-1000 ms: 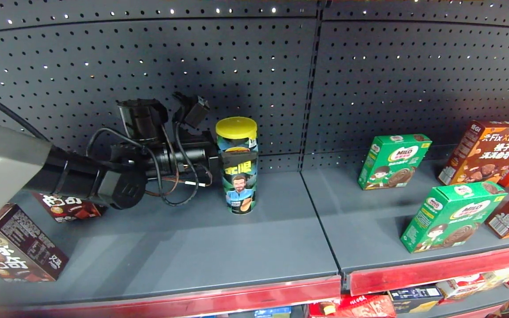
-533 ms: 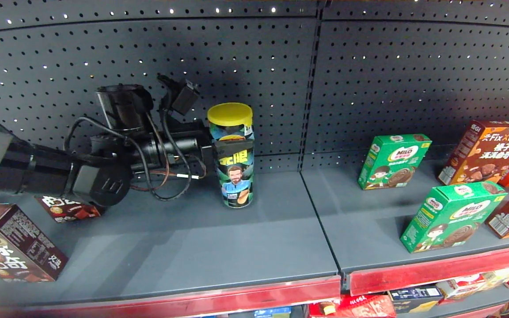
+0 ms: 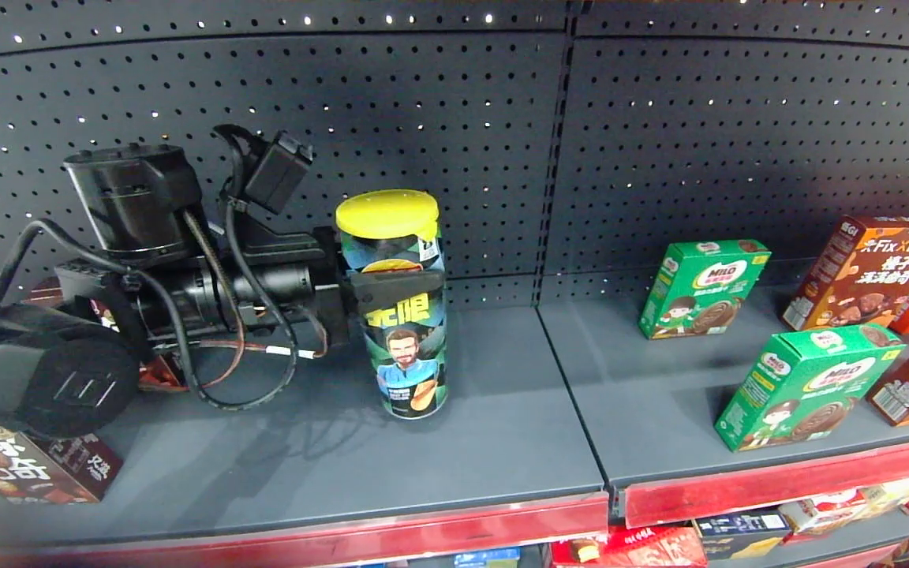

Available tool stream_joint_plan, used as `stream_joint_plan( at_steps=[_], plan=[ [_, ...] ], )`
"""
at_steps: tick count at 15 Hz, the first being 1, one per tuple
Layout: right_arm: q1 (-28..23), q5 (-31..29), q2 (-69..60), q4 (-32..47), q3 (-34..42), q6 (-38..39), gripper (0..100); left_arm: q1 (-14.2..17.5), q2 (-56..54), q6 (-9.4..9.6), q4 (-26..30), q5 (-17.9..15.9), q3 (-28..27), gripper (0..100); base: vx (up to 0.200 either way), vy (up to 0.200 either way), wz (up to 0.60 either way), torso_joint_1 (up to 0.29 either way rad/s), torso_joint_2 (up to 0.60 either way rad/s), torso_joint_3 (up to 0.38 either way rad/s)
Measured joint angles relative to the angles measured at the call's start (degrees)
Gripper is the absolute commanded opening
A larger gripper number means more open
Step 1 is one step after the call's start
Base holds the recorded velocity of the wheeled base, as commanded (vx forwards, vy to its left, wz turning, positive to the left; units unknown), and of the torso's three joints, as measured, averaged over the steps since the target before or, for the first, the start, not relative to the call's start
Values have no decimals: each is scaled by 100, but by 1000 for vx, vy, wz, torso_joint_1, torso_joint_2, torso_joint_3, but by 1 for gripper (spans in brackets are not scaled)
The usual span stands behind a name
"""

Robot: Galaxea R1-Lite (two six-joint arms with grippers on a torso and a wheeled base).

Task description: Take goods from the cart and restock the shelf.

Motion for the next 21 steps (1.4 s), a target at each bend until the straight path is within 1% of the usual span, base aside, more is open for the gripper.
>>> stream_joint_plan(
  at_steps=[3,7,9,15,17,19,21],
  plan=[
    [0,0,4,0,0,0,0,-4,-317,-5,-13,-18,488,0,0,0,0,0,0,0],
    [0,0,4,2,22,0,0,-6,-549,-5,-127,-27,997,0,0,0,0,0,0,0],
    [0,0,2,0,33,0,0,-6,-566,-2,-424,-33,1165,0,0,0,0,0,0,0],
    [0,2,2,0,26,0,0,-69,-366,1,-525,-35,1284,0,0,0,0,0,0,0],
    [0,0,2,-2,22,0,0,-76,-229,4,-714,-33,1285,0,0,0,0,0,0,0],
    [0,2,2,-2,22,0,0,-78,-68,0,-1037,-24,1367,0,0,0,0,0,0,0],
    [0,2,2,2,22,0,0,-78,28,-2,-1092,-22,1467,0,0,0,0,0,0,0]
  ],
)
